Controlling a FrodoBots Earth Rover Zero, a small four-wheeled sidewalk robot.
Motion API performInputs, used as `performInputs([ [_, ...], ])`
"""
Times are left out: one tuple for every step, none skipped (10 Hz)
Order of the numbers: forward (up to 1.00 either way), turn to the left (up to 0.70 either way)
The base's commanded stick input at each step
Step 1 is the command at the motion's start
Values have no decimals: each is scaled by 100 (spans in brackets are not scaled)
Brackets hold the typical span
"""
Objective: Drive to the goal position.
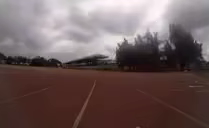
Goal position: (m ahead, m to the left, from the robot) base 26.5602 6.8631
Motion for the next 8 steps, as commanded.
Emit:
performInputs([
  [70,0],
  [70,0],
  [70,0],
  [70,0],
  [70,0],
  [70,0],
  [70,0],
  [70,0],
])
